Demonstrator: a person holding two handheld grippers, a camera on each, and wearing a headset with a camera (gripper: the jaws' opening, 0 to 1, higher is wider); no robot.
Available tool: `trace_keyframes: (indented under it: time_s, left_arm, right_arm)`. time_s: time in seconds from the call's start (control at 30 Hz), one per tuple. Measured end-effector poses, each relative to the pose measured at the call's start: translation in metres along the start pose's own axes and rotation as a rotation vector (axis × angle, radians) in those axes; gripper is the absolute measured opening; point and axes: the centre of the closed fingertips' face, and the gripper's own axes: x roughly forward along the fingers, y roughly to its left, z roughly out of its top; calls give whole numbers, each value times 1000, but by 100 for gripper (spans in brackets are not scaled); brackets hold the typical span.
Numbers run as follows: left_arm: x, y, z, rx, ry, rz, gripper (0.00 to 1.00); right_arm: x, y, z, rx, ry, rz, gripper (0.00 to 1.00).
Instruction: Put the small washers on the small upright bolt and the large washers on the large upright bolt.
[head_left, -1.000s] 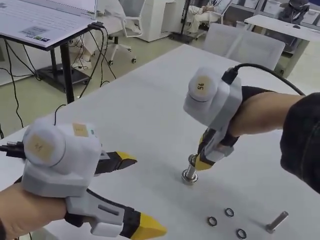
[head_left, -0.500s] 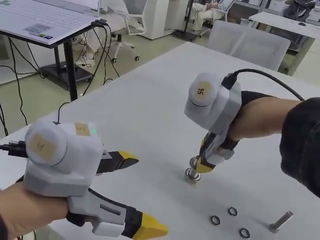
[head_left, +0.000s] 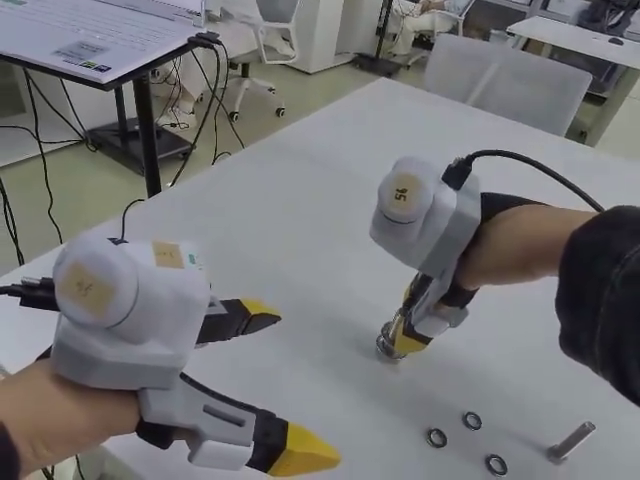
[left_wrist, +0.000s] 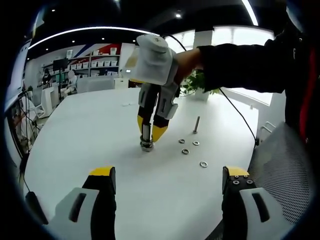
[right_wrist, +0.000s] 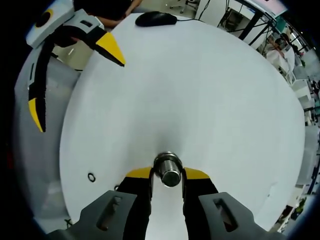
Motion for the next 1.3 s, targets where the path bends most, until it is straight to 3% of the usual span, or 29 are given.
trace_keyframes:
  time_s: [0.57, 1.3]
  left_arm:
    - [1, 0, -1, -6, 2, 1, 88]
    - [2, 0, -1, 2, 11, -10, 88]
  right_arm:
    - [10, 2, -2, 7, 8, 12, 23]
    - [1, 1, -6, 15, -7, 6, 27]
